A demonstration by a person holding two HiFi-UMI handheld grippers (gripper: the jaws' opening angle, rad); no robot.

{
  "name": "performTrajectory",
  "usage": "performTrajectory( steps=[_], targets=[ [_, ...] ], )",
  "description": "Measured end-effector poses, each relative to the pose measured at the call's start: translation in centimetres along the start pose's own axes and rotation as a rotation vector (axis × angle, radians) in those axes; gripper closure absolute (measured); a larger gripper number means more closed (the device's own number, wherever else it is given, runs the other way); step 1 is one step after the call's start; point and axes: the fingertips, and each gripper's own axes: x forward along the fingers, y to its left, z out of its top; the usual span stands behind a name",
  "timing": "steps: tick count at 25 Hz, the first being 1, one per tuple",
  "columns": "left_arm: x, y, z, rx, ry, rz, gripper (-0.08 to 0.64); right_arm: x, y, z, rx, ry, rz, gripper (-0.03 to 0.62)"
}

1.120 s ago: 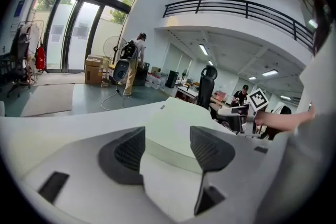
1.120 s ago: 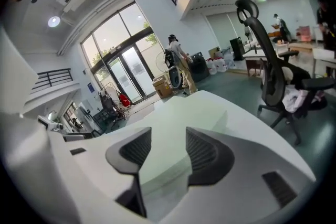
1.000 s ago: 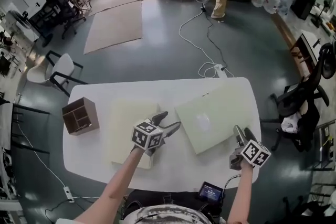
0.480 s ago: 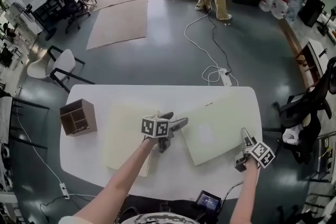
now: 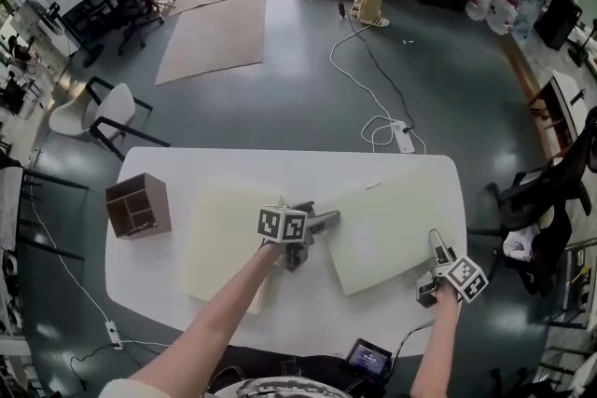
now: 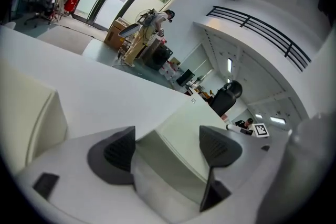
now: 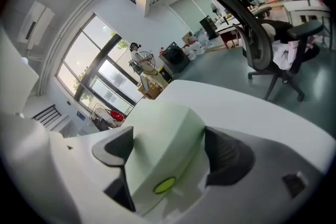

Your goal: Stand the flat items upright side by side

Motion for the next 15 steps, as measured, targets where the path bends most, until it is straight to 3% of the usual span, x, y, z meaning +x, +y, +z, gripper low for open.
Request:
performTrajectory(
  steps=[8, 15],
  targets=[
    [-0.6, 0.1, -0.2, 0.03, -0.031, 0.026, 0.206, -1.0, 1.4, 0.6, -0.056, -0.064, 0.021, 0.199],
    [-1.3, -0.8, -0.8, 0.018, -0.045, -0.016, 0.219, -4.5, 4.6, 2.0, -0.199, -0.163, 0.026, 0.215]
  ],
)
